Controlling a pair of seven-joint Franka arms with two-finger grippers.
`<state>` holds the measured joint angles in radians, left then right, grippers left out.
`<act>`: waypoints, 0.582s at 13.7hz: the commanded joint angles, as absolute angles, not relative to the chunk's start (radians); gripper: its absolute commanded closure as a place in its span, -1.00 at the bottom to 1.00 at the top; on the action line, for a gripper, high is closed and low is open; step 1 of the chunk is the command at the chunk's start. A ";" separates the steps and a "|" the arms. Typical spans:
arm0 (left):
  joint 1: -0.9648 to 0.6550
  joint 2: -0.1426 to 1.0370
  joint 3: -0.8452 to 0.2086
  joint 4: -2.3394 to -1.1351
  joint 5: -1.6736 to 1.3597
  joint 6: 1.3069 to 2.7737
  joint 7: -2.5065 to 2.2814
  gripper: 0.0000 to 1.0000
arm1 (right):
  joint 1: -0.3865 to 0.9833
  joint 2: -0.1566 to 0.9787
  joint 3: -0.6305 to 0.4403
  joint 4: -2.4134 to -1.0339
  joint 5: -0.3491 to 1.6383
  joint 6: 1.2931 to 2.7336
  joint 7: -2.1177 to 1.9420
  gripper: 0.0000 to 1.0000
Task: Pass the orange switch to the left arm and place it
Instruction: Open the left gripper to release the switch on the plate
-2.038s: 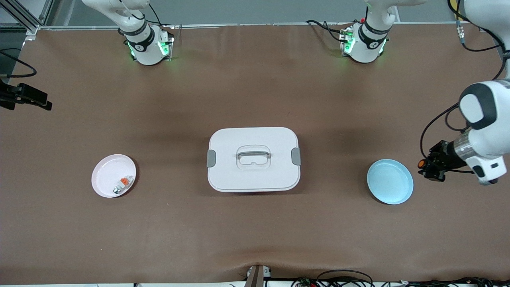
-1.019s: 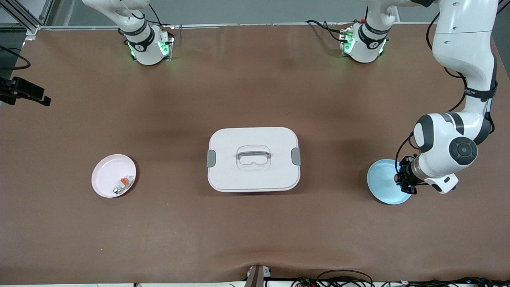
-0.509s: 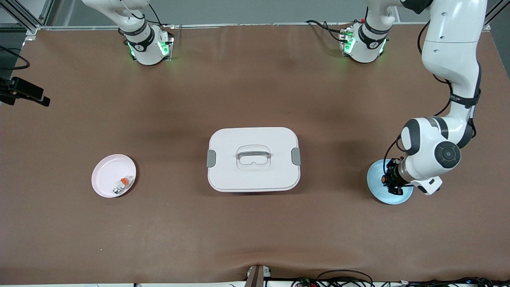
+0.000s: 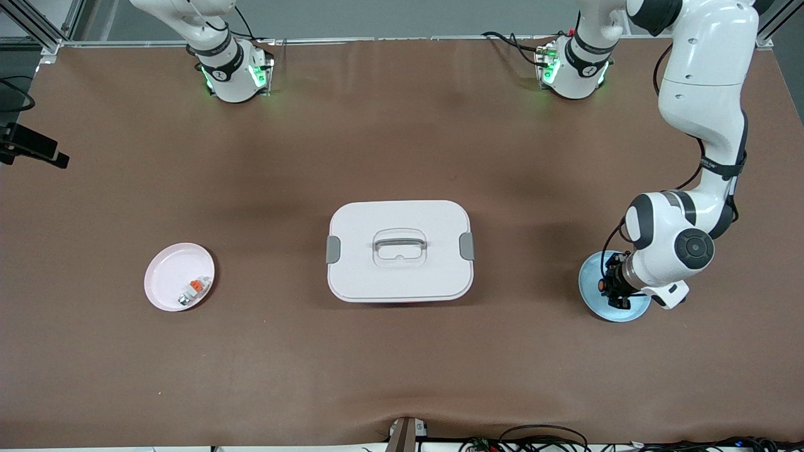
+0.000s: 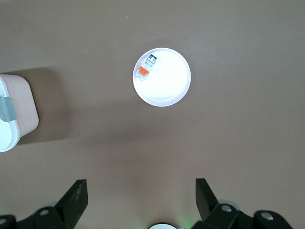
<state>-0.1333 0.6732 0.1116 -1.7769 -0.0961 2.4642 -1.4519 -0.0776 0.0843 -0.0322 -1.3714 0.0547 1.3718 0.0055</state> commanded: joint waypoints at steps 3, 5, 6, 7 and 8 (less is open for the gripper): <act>-0.132 0.687 0.118 -1.752 -0.100 2.474 -1.442 0.21 | -0.072 0.063 -0.015 -1.385 0.055 1.402 0.113 -1.00; -0.133 0.690 0.120 -1.747 -0.100 2.474 -1.440 -0.43 | -0.071 0.063 -0.014 -1.384 0.058 1.401 0.138 -1.00; -0.133 0.692 0.120 -1.735 -0.100 2.474 -1.450 -0.87 | -0.071 0.063 -0.015 -1.384 0.058 1.402 0.134 -1.00; -0.138 0.693 0.121 -1.732 -0.097 2.474 -1.454 -1.00 | -0.072 0.064 -0.015 -1.375 0.060 1.401 0.133 -1.00; -0.140 0.692 0.121 -1.732 -0.100 2.474 -1.459 -1.00 | -0.072 0.064 -0.014 -1.361 0.058 1.399 0.132 -1.00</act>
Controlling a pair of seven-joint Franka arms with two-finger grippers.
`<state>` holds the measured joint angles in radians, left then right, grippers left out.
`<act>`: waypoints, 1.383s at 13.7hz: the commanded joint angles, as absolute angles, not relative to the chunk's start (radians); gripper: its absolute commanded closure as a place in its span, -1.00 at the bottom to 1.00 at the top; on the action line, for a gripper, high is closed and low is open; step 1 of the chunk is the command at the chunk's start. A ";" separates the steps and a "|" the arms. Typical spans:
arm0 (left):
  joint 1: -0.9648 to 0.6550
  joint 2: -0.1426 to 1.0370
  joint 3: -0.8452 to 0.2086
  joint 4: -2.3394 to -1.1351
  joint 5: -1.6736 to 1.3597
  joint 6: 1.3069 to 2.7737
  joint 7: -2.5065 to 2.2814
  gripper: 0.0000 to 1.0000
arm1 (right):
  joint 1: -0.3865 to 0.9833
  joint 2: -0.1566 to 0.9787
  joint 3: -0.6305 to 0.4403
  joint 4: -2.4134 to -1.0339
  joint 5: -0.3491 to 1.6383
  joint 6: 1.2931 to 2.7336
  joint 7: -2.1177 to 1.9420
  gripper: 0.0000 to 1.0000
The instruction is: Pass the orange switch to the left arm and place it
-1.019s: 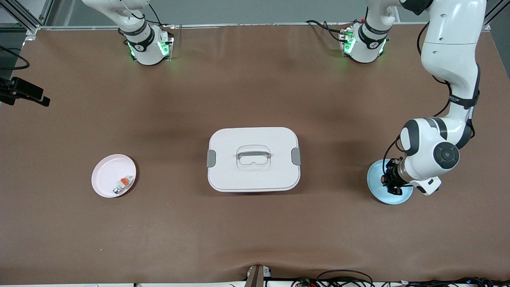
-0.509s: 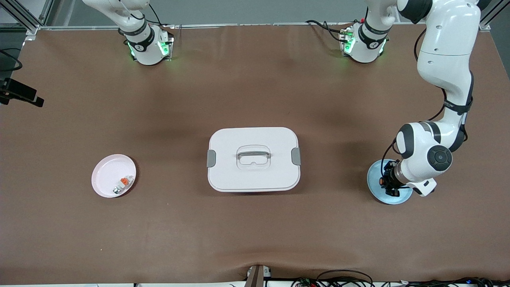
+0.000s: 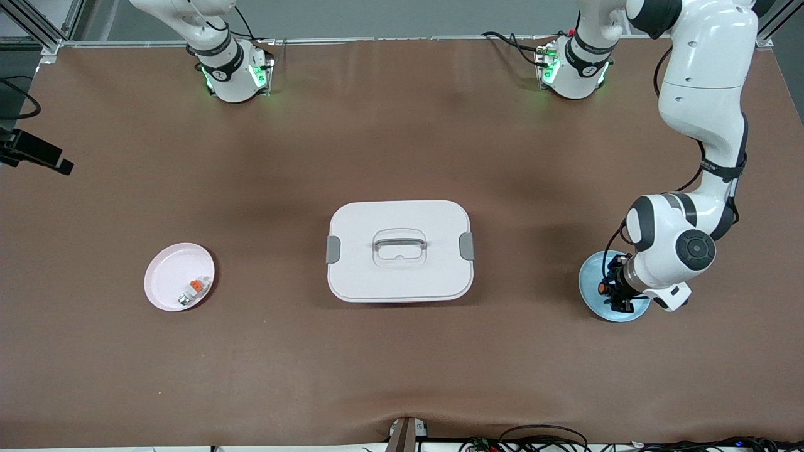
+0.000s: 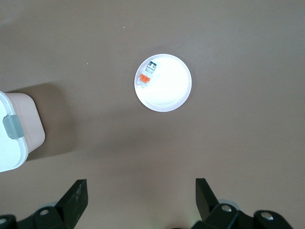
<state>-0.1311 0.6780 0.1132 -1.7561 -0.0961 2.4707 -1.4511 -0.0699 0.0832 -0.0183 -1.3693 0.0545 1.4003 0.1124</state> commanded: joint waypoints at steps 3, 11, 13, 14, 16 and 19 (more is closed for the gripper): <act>-0.132 0.680 0.123 -1.715 -0.095 2.471 -1.453 -1.00 | -0.063 0.063 -0.014 -1.358 0.028 1.394 0.066 -1.00; -0.078 0.529 0.123 -1.710 -0.044 2.280 -1.289 -1.00 | -0.063 0.064 -0.014 -1.345 0.032 1.385 0.063 -1.00; -0.058 0.474 0.123 -1.716 -0.044 2.221 -1.214 -1.00 | -0.063 0.064 -0.014 -1.345 0.037 1.384 0.063 -1.00; -0.042 0.445 0.121 -1.721 -0.044 2.197 -1.180 -1.00 | -0.063 0.064 -0.014 -1.345 0.032 1.384 0.061 -1.00; -0.023 0.391 0.123 -1.723 -0.046 2.119 -1.062 -1.00 | -0.063 0.064 -0.015 -1.342 0.029 1.382 0.061 -1.00; 0.015 0.319 0.130 -1.744 -0.046 2.050 -0.857 -1.00 | -0.054 0.064 -0.014 -1.341 0.028 1.356 0.061 -1.00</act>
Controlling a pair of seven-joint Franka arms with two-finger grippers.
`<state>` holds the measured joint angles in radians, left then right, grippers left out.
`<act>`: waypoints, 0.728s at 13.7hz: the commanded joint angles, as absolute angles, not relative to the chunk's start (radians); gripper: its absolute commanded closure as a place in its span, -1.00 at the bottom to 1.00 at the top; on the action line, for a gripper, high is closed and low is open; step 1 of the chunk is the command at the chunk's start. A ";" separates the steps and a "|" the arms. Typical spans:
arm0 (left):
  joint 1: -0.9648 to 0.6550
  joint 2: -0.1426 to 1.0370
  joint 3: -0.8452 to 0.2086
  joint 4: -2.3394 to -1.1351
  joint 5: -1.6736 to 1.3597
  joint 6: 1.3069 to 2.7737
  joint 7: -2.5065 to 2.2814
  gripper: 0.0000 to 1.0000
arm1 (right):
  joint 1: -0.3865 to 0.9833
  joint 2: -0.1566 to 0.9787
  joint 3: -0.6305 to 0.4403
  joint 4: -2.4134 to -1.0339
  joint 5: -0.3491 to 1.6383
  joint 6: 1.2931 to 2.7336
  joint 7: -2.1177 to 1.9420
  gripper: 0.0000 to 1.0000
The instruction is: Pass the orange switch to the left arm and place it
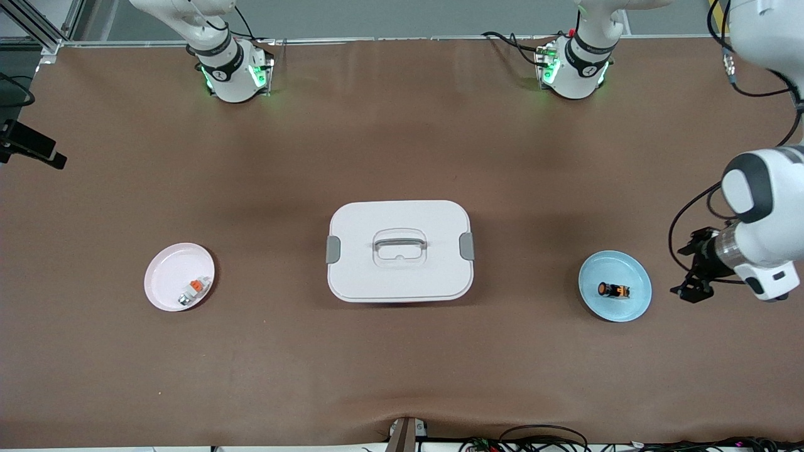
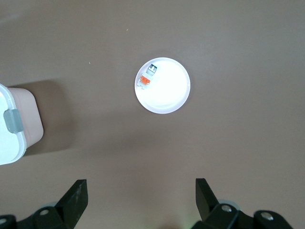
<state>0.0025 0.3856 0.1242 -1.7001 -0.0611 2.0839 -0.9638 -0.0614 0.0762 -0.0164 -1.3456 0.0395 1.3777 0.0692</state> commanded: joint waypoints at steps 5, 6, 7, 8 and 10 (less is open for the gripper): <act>0.006 0.174 0.176 -1.813 -0.043 2.016 -0.476 -1.00 | -0.057 0.063 -0.020 -1.341 0.026 1.351 0.061 -1.00; 0.006 0.151 0.178 -1.812 -0.044 2.016 -0.422 -1.00 | -0.057 0.063 -0.018 -1.341 0.028 1.348 0.061 -1.00; 0.005 0.135 0.178 -1.813 -0.043 2.016 -0.396 -1.00 | -0.061 0.064 -0.015 -1.341 0.028 1.348 0.061 -1.00; 0.003 0.121 0.178 -1.812 -0.043 2.014 -0.373 -1.00 | -0.060 0.064 -0.015 -1.341 0.028 1.348 0.061 -1.00; -0.006 0.074 0.184 -1.806 -0.029 1.994 -0.234 -1.00 | -0.058 0.064 -0.014 -1.342 0.028 1.344 0.063 -1.00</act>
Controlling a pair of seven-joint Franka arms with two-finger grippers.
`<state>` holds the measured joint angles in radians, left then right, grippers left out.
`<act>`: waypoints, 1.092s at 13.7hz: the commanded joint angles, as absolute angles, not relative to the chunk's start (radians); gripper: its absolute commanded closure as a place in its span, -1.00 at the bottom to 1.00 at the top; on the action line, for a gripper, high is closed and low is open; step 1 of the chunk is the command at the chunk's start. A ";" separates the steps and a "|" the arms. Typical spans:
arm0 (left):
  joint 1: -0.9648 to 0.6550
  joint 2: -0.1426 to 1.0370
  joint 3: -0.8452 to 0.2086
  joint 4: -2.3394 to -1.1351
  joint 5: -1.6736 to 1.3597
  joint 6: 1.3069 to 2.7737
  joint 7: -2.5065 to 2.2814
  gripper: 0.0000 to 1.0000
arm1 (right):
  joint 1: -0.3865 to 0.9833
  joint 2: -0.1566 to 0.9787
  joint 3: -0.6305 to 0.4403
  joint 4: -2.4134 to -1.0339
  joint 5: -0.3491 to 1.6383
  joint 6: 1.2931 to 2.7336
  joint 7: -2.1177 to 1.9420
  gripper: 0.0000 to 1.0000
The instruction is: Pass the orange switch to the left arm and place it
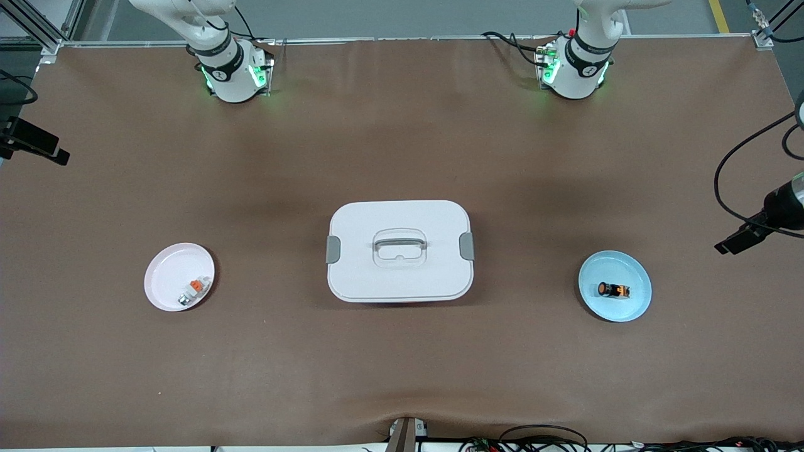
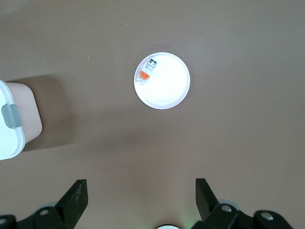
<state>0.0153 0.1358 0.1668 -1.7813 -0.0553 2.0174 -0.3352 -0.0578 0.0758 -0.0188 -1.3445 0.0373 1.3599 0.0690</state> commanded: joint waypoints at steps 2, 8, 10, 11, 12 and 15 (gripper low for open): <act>-0.050 0.032 0.225 -1.789 -0.029 1.947 -0.184 -1.00 | -0.060 0.064 -0.015 -1.342 0.037 1.330 0.064 -1.00; -0.048 0.004 0.122 -1.680 -0.021 1.919 -0.170 -1.00 | -0.055 0.072 -0.018 -1.342 0.034 1.367 0.063 -1.00; -0.023 0.026 0.072 -1.635 -0.020 1.919 -0.170 -1.00 | -0.057 0.074 -0.018 -1.342 0.029 1.368 0.063 -1.00; -0.023 0.028 0.068 -1.626 -0.021 1.917 -0.169 -1.00 | -0.057 0.074 -0.018 -1.342 0.031 1.368 0.063 -1.00; -0.023 0.022 0.057 -1.623 -0.021 1.917 -0.167 -1.00 | -0.057 0.074 -0.018 -1.344 0.032 1.370 0.063 -1.00; -0.020 0.020 0.026 -1.521 -0.020 1.752 -0.157 -1.00 | -0.055 0.075 -0.018 -1.348 0.034 1.388 0.063 -1.00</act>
<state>-0.0393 0.0076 0.0505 -1.6134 -0.0406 1.8667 -0.1807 -0.0566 0.0768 -0.0191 -1.3460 0.0374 1.3735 0.0689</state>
